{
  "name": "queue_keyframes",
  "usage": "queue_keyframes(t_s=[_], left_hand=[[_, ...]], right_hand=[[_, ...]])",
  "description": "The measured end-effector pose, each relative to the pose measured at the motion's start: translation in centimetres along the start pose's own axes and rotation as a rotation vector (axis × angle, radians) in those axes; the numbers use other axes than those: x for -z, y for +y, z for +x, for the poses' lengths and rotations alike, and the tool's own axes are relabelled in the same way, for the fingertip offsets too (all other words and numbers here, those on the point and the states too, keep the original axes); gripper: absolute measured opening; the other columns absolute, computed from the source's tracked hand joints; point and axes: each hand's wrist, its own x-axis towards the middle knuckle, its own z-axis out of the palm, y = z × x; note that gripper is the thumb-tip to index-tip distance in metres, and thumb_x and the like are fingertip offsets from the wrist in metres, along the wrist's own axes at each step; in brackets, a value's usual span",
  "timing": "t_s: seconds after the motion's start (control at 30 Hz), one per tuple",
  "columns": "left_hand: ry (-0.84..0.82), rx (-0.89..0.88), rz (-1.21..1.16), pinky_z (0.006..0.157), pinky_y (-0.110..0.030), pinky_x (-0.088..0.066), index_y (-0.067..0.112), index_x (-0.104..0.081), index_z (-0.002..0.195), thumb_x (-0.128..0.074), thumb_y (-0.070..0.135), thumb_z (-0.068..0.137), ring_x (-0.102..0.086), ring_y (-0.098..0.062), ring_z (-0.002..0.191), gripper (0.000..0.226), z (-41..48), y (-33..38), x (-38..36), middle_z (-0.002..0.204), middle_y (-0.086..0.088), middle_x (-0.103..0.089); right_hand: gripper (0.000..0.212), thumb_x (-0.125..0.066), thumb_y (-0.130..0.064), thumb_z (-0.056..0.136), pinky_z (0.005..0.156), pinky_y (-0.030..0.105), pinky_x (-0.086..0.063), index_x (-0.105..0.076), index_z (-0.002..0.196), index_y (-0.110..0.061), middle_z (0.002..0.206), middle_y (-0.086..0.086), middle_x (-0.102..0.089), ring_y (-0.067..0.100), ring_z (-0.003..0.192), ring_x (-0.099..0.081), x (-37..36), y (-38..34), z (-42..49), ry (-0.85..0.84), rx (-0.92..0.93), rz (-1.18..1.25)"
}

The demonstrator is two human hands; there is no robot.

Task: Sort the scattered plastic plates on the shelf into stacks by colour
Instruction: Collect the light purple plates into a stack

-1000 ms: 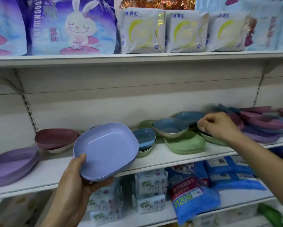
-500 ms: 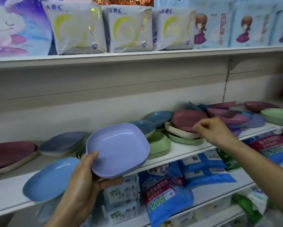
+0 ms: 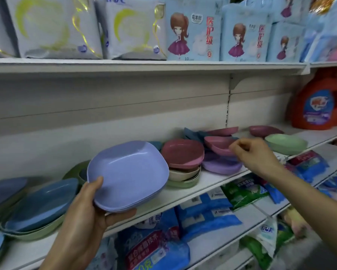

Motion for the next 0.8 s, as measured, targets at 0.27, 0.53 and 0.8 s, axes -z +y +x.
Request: queue_keyframes(t_s=[0.27,0.53,0.8], left_hand=[[0.023,0.011,-0.031,0.05,-0.039,-0.059,0.033,-0.058,0.103,-0.047,0.035,0.097,-0.067,-0.03,0.098,0.013,1.6,-2.8,-5.6,0.116,0.0,-0.064],[0.109,0.03,-0.038,0.05,-0.043,-0.059,0.026,-0.059,0.112,-0.049,0.033,0.095,-0.065,-0.034,0.095,0.021,1.1,-4.4,-9.1,0.113,0.0,-0.063],[0.269,-0.008,-0.116,0.049,-0.046,-0.059,0.021,-0.048,0.129,-0.047,0.033,0.096,-0.062,-0.037,0.093,0.035,-1.3,-6.7,-13.5,0.113,-0.003,-0.059]], right_hand=[[0.025,-0.068,-0.009,0.082,0.082,0.031,-0.046,-0.068,0.102,-0.024,0.092,-0.009,-0.05,0.005,0.07,-0.051,2.8,6.0,3.6,-0.152,0.145,-0.315],[0.027,-0.067,-0.027,0.087,0.083,0.033,-0.049,-0.066,0.114,-0.029,0.12,-0.009,-0.052,0.012,0.1,-0.058,1.6,9.1,6.0,-0.292,0.255,-0.425],[0.012,-0.068,-0.018,0.087,0.07,0.035,-0.052,-0.073,0.097,-0.018,0.095,-0.002,-0.069,0.021,0.085,-0.063,3.3,11.9,9.1,-0.218,0.512,-0.288]])
